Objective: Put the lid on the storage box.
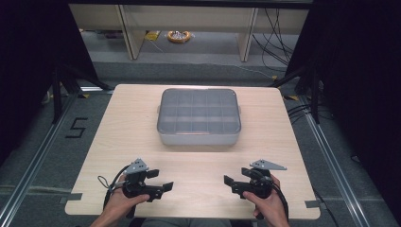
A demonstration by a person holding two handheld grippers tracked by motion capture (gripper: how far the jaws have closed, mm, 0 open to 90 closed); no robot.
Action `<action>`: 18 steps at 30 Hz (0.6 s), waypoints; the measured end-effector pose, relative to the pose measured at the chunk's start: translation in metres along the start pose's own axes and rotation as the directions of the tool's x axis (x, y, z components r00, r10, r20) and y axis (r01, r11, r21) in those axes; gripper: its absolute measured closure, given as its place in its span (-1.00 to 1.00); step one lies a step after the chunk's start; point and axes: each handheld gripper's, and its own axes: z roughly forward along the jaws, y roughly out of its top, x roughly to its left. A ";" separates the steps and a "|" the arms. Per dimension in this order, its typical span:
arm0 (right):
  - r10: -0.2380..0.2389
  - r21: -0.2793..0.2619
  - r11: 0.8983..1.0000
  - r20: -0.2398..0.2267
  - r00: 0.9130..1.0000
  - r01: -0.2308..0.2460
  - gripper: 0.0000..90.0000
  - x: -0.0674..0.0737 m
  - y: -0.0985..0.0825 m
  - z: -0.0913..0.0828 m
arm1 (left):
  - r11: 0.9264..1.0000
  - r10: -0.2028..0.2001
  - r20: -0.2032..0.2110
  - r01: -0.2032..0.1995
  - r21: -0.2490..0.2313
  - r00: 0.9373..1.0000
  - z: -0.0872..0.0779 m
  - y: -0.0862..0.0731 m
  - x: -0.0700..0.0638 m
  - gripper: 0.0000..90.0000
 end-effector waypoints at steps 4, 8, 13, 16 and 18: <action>-0.025 0.005 1.000 0.002 1.000 0.025 -0.63 0.000 -0.004 -0.001 | 1.000 0.021 0.003 -0.021 0.014 1.000 -0.001 -0.004 -0.003 -0.59; -0.033 0.024 0.999 0.016 0.999 0.032 -0.63 0.001 -0.010 -0.001 | 0.999 0.033 0.013 -0.033 0.030 0.999 -0.001 -0.008 -0.006 -0.59; -0.017 0.056 0.998 0.002 1.000 0.017 -0.63 0.008 -0.019 -0.001 | 0.999 0.036 0.006 -0.036 0.033 0.999 -0.002 -0.013 -0.011 -0.59; -0.074 0.056 0.996 -0.010 0.997 0.075 -0.63 0.007 -0.023 0.000 | 0.998 0.052 0.009 -0.052 0.046 0.999 -0.001 -0.016 -0.013 -0.59; -0.073 0.062 0.995 -0.026 0.997 0.075 -0.63 0.009 -0.025 -0.001 | 0.997 0.047 0.011 -0.048 0.053 0.999 -0.001 -0.018 -0.016 -0.59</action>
